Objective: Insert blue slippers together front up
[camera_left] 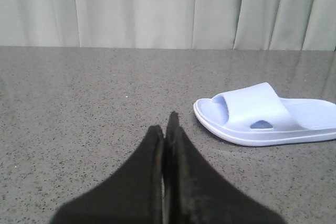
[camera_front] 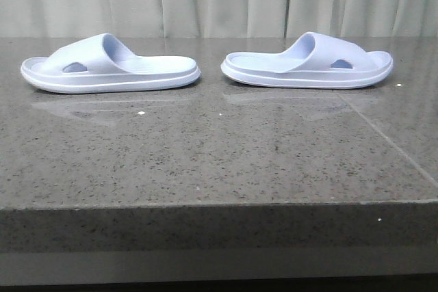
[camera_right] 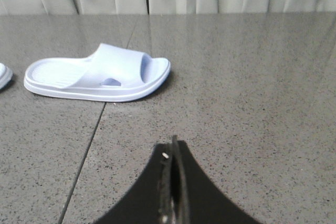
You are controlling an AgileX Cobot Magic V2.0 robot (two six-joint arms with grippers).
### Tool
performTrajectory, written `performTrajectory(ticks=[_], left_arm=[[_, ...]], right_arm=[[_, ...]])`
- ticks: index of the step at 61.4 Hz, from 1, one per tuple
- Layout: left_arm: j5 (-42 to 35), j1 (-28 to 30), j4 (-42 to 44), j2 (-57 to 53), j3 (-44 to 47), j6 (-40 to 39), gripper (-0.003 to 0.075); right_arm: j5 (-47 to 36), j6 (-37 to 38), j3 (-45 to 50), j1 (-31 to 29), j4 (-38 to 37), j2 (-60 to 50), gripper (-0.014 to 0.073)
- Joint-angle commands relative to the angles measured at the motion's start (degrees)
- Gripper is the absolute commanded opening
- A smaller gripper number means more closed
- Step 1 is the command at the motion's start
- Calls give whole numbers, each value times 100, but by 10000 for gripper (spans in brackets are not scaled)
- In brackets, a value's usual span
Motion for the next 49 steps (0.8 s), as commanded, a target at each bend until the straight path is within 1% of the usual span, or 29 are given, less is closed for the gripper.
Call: performTrajectory(ticks=[1, 7, 10, 12, 13, 14, 15, 16, 19, 20, 22, 23, 24, 25, 26, 29, 31, 32, 34, 37, 49], left_arm=[[-393, 14, -5, 266, -263, -53, -20], [-420, 14, -32, 281, -263, -53, -15], [-431, 14, -67, 281, -263, -53, 8], [-431, 14, -67, 281, -263, -53, 43], [-431, 14, -67, 281, -263, -53, 62], [-431, 14, -67, 281, -263, -53, 93], [-431, 14, -67, 281, -263, -53, 116], [-431, 14, -67, 281, -263, -53, 155], [-431, 14, -67, 281, -263, -53, 251], [-431, 14, -67, 281, -263, -53, 305], [-431, 14, -67, 281, -263, -53, 384], [-431, 14, -67, 281, -263, -53, 443], [-431, 14, -67, 281, -263, -53, 500], [-431, 14, -67, 281, -263, -53, 536], [-431, 14, -67, 281, -263, -53, 584], [-431, 14, -67, 281, -263, -53, 662], [-431, 14, -67, 281, -263, -53, 704], [-431, 14, -67, 281, -263, -53, 711], [-431, 14, -67, 281, -263, -53, 697], [-431, 14, -67, 281, -263, -53, 673], [-431, 14, -67, 281, -263, -53, 635]], right_arm=[[-392, 1, -279, -33, -121, 306, -60], [-422, 1, -279, -33, -121, 352, -40], [-430, 1, -279, -33, -121, 346, 3], [-433, 1, -279, -33, -121, 346, 56], [-433, 1, -279, -33, -121, 346, 97], [-433, 1, -279, -33, -121, 346, 127], [-433, 1, -279, -33, -121, 346, 176], [-433, 1, -279, -33, -121, 346, 212], [-433, 1, -279, -33, -121, 346, 364], [-433, 1, -279, -33, -121, 346, 402], [-433, 1, -279, -33, -121, 346, 472], [-433, 1, -279, -33, -121, 346, 519], [-433, 1, -279, -33, -121, 346, 549], [-433, 1, -279, -33, -121, 346, 589], [-433, 1, -279, -33, -121, 346, 613], [-427, 1, -279, -33, -121, 346, 668], [-427, 1, -279, -33, -121, 346, 655], [-433, 1, -279, -33, -121, 346, 648], [-433, 1, -279, -33, -121, 346, 640], [-433, 1, -279, -33, -121, 346, 640], [-432, 1, -279, -33, -121, 346, 642]])
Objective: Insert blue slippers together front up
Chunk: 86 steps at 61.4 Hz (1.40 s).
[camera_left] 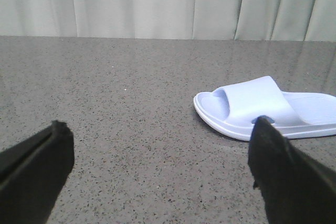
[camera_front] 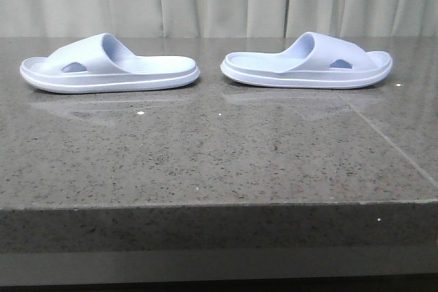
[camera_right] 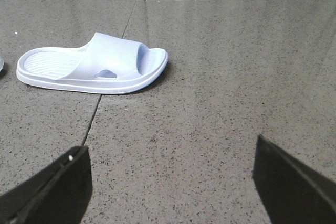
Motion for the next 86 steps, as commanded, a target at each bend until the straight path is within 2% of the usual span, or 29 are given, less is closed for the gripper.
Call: performTrajectory(ticks=[1, 28, 44, 54, 61, 71, 74, 79, 86], left_arm=[[-431, 14, -57, 79, -212, -53, 633], [-440, 14, -70, 79, -212, -53, 615], [-365, 14, -407, 362, -387, -53, 615], [-49, 14, -498, 1139, -970, -53, 615], [232, 14, -1149, 1935, -1470, -53, 615], [-609, 163, -2014, 3263, -1979, -53, 615], [-616, 265, -2321, 3690, -2204, -53, 615], [-245, 403, -2570, 4455, -2693, -38, 608], [634, 438, -2627, 5481, -3509, 81, 526]], right_arm=[[-446, 1, -197, -33, -73, 88, 642], [-451, 1, -191, -33, -73, 88, 642], [-457, 1, -268, -33, -73, 262, 642], [-512, 11, -290, -33, 34, 348, 642], [-384, 18, -357, -33, 269, 522, 642], [-494, 18, -390, -33, 269, 588, 642], [-502, 18, -389, -33, 269, 588, 642], [-466, 18, -389, -33, 269, 588, 642], [-425, 18, -389, -33, 269, 588, 642]])
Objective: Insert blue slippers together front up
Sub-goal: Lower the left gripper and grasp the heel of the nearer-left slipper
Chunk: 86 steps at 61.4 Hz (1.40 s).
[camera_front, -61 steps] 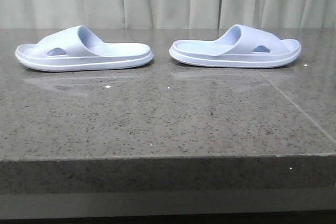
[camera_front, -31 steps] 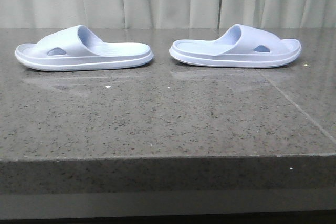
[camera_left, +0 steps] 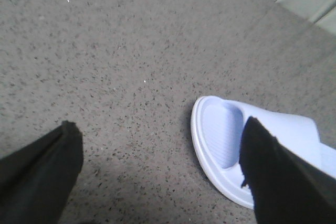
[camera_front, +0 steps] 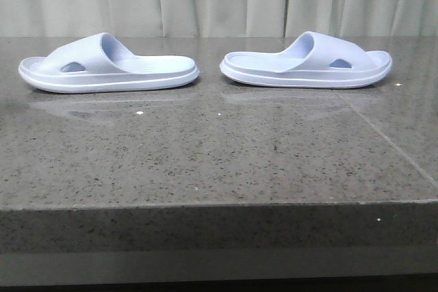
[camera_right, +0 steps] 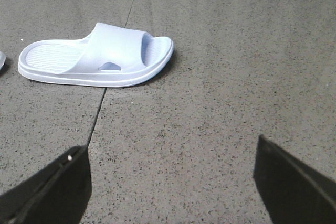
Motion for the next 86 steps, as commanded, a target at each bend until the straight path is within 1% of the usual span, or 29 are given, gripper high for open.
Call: performTrajectory(ticks=[1, 4, 9, 13, 18, 27, 37, 48, 52, 60, 67, 79, 86], left_arm=[[377, 20, -225, 607, -755, 137, 506], [776, 20, -476, 974, -1059, 395, 456], [1225, 34, -1009, 1512, -1486, 967, 375], [1437, 34, -1371, 1854, -1749, 1343, 336], [1494, 34, -1556, 2133, -1958, 1512, 322], [1521, 34, -1583, 2403, -2118, 1620, 323], [1555, 34, -2022, 2636, -2152, 2093, 322], [1577, 34, -2113, 2864, -2190, 2179, 322], [1589, 34, -2284, 2947, -2190, 2329, 319], [1779, 34, -2874, 3109, -2190, 2773, 277], [1965, 34, -3320, 3228, -2190, 3130, 219], [2178, 41, -3405, 3328, -2180, 3142, 137], [2407, 46, -3441, 3359, -2180, 3154, 50]], right_arm=[[-402, 13, -231, -33, 30, 74, 642], [-402, 13, -231, -33, 30, 74, 642], [-402, 13, -231, -33, 30, 74, 642], [-402, 13, -231, -33, 30, 74, 642], [-402, 13, -231, -33, 30, 74, 642], [-402, 13, -231, -33, 30, 74, 642], [-402, 13, -231, -33, 30, 74, 642], [-402, 13, -231, -33, 30, 74, 642], [-402, 13, -231, -33, 30, 74, 642], [-402, 13, -231, -33, 30, 74, 642], [-402, 13, -231, -33, 30, 74, 642], [-396, 13, -231, -33, 30, 74, 642], [-385, 13, -231, -33, 30, 74, 642]])
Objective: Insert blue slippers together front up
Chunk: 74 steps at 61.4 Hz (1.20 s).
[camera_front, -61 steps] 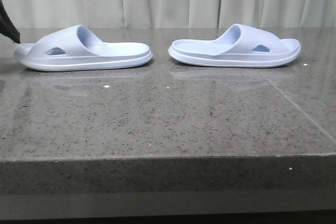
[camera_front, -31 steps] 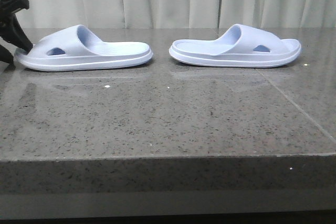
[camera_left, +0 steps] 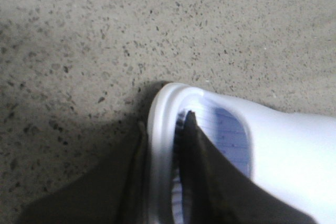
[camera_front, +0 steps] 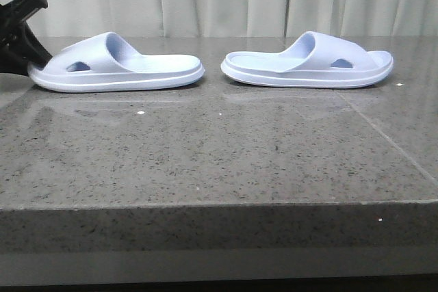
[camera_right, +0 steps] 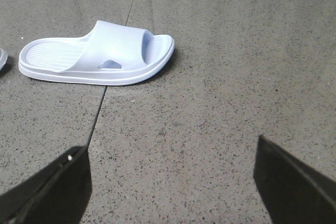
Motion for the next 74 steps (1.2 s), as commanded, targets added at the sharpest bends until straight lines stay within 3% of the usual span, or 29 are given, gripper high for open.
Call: performTrajectory(ticks=[1, 4, 15, 28, 42, 64, 74], left_arm=[[468, -25, 38, -98, -45, 50, 35], [526, -6, 26, -98, -45, 50, -22], [950, 266, -434, -98, -45, 327, -20], [2659, 925, -2157, -98, -45, 1128, -20], [3473, 1238, -2609, -98, -56, 1208, -20], [3510, 1264, -2844, -191, -56, 1197, -20], [3510, 1264, -2844, -191, -56, 1197, -20]], right_arm=[[-417, 13, -231, -33, 21, 74, 642], [-417, 13, -231, -33, 21, 74, 642], [-417, 13, -231, -33, 21, 74, 642], [-417, 13, -231, -33, 21, 74, 642], [-417, 13, -231, -33, 21, 74, 642], [-338, 13, -231, -33, 21, 116, 642], [-590, 85, -322, -46, 21, 663, 642]])
